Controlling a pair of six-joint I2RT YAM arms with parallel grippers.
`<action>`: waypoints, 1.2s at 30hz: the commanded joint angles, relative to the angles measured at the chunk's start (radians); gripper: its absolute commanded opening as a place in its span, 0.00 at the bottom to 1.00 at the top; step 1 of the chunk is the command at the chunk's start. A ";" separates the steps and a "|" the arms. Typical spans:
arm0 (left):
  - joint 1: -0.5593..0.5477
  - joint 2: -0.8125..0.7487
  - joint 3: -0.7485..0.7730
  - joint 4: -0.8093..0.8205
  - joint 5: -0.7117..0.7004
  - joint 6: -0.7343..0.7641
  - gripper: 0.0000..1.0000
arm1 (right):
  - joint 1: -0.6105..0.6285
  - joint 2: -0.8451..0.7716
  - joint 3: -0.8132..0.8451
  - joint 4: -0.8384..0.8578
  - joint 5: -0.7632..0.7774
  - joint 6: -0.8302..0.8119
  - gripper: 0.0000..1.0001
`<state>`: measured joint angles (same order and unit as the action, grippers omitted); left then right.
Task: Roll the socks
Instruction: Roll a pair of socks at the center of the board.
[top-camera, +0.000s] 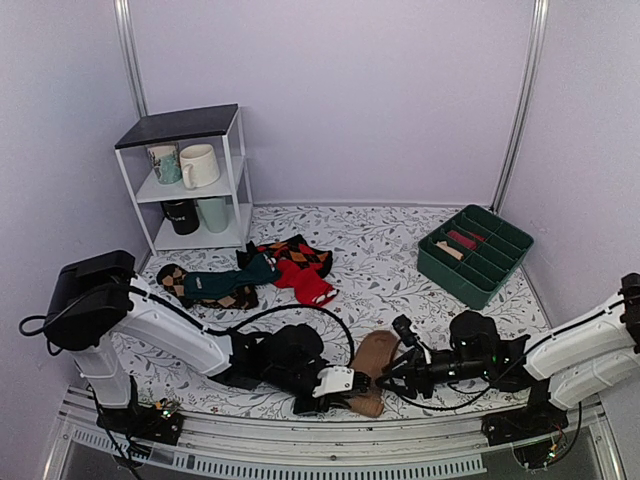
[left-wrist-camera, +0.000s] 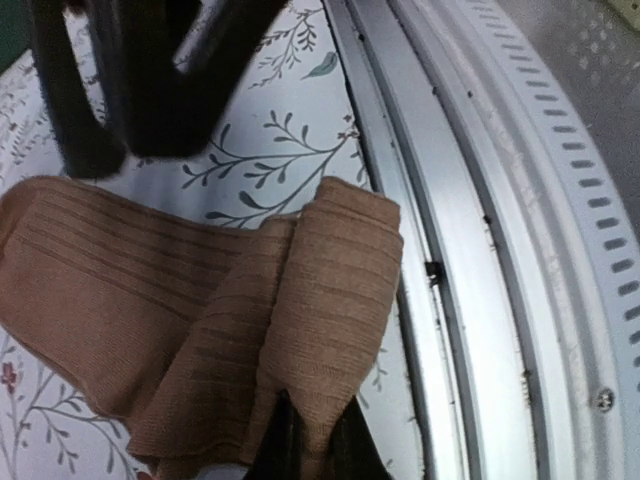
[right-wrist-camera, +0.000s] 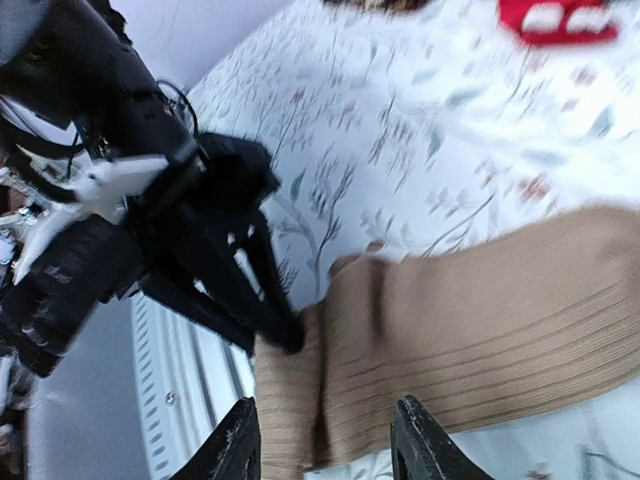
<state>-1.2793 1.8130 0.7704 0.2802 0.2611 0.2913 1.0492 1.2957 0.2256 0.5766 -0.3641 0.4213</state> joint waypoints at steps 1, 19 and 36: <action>0.050 0.043 0.028 -0.243 0.191 -0.158 0.00 | 0.079 -0.128 -0.085 0.057 0.289 -0.196 0.47; 0.149 0.179 0.074 -0.319 0.363 -0.228 0.00 | 0.439 0.171 0.083 0.003 0.617 -0.444 0.48; 0.154 0.143 0.069 -0.270 0.303 -0.233 0.07 | 0.466 0.246 0.101 -0.089 0.605 -0.270 0.04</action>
<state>-1.1252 1.9247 0.8845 0.1345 0.6785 0.0769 1.5105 1.4963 0.3164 0.5423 0.2371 0.0830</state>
